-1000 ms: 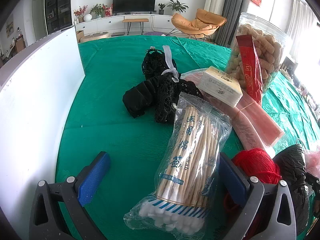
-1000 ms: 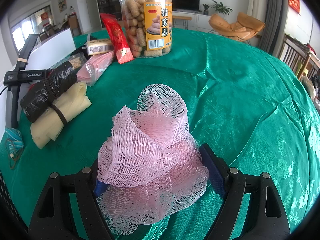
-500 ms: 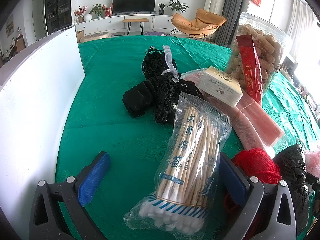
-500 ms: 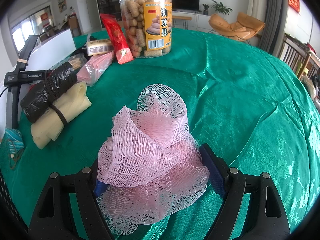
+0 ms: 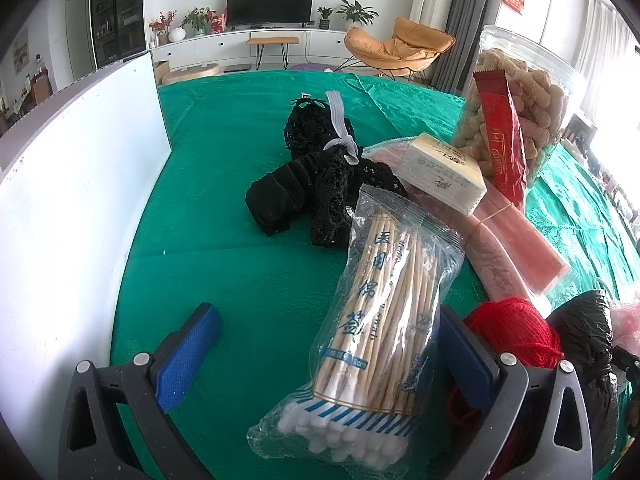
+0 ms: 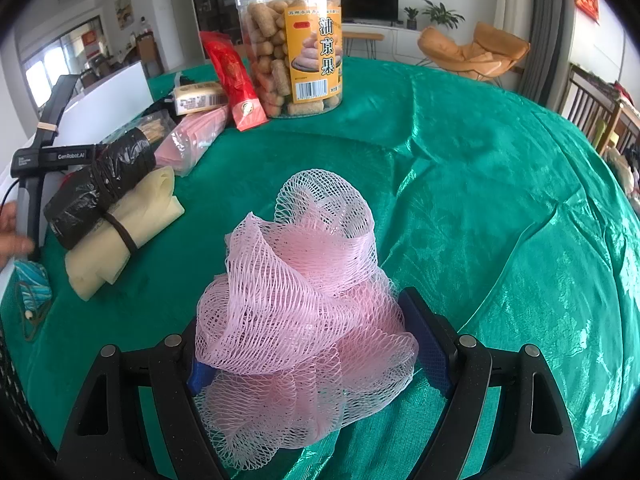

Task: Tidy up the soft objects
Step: 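Grasp the cotton swab bag with the left gripper while the right gripper holds the puff, then carry both items over the white box and open both grippers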

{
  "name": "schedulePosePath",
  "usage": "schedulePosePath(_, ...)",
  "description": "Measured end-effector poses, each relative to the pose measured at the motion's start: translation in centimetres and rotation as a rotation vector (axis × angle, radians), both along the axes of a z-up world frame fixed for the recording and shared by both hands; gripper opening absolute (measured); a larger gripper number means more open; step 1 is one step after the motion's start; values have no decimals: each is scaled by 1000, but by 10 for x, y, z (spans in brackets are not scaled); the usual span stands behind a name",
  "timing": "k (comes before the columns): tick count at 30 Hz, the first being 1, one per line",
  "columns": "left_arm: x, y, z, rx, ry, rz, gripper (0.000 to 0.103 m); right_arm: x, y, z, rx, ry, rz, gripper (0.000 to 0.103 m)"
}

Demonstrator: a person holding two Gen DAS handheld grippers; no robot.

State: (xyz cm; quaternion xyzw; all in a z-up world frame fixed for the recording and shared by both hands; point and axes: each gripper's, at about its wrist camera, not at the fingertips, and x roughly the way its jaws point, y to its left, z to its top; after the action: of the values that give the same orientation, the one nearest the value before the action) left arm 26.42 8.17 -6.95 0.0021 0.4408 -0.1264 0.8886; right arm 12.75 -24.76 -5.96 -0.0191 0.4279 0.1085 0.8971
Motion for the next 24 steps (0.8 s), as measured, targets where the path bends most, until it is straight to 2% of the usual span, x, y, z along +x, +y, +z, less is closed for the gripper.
schedulePosePath(6, 1, -1, 0, 2, 14, 11, 103, 0, 1, 0, -6, 0, 0, 83)
schedulePosePath(7, 2, -2, 1, 15, 45, 6, 103, 0, 1, 0, -6, 0, 0, 83)
schedulePosePath(10, 12, -5, 4, 84, 207, -38, 103, 0, 1, 0, -7, 0, 0, 83)
schedulePosePath(12, 13, -5, 5, 85, 257, -54, 102, 0, 0, 0, -5, 1, 1, 83)
schedulePosePath(14, 10, -8, 8, 86, 256, -78, 88, 0, 0, 0, 5, 5, 5, 84)
schedulePosePath(16, 8, -11, 13, 94, 224, -89, 51, 5, -3, 3, 15, 58, 22, 84)
schedulePosePath(18, 8, -11, 17, 51, 220, -80, 39, 11, -11, 10, 65, 132, 29, 82)
schedulePosePath(21, 0, -6, 25, 44, 169, -43, 36, 17, -29, 28, 147, 202, 18, 83)
schedulePosePath(24, -19, 10, 37, -30, 123, 20, 36, 26, -35, 41, 153, 275, 27, 83)
